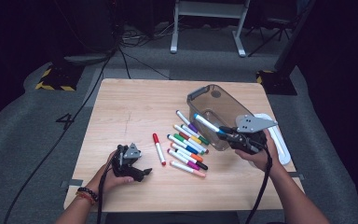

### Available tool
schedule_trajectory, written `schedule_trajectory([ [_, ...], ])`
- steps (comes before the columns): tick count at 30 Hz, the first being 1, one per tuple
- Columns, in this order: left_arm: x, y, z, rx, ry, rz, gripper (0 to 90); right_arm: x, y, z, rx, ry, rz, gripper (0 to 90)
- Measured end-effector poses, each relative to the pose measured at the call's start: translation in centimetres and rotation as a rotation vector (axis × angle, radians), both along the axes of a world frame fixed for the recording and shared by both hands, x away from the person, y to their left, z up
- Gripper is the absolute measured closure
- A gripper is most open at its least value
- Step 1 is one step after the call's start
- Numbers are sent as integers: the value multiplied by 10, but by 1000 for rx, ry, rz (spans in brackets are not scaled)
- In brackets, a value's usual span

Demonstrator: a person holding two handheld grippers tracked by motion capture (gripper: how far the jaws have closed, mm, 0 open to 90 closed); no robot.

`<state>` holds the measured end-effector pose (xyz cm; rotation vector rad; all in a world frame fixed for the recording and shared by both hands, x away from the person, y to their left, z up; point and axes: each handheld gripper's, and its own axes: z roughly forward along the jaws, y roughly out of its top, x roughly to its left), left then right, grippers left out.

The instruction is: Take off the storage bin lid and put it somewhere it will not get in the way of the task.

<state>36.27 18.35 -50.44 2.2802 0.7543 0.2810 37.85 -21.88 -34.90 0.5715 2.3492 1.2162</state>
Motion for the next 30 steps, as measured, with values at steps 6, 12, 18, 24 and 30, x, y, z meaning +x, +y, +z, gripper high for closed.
schedule_trajectory([
  [6, 0, 0, 0, 0, 0, 0, 137, 26, -8, 4, -5, 25, -68, 738],
  [12, 0, 0, 0, -1, 0, 0, 137, 53, -10, 2, -30, 63, -107, 738],
  [18, 0, 0, 0, -1, 0, 0, 137, 76, -8, -7, -50, 116, -120, 738],
  [24, 0, 0, 0, -1, 0, 0, 137, 97, 0, -17, -97, 171, -136, 738],
  [30, 0, 0, 0, -1, 0, 0, 137, 109, 9, -26, -158, 217, -148, 738],
])
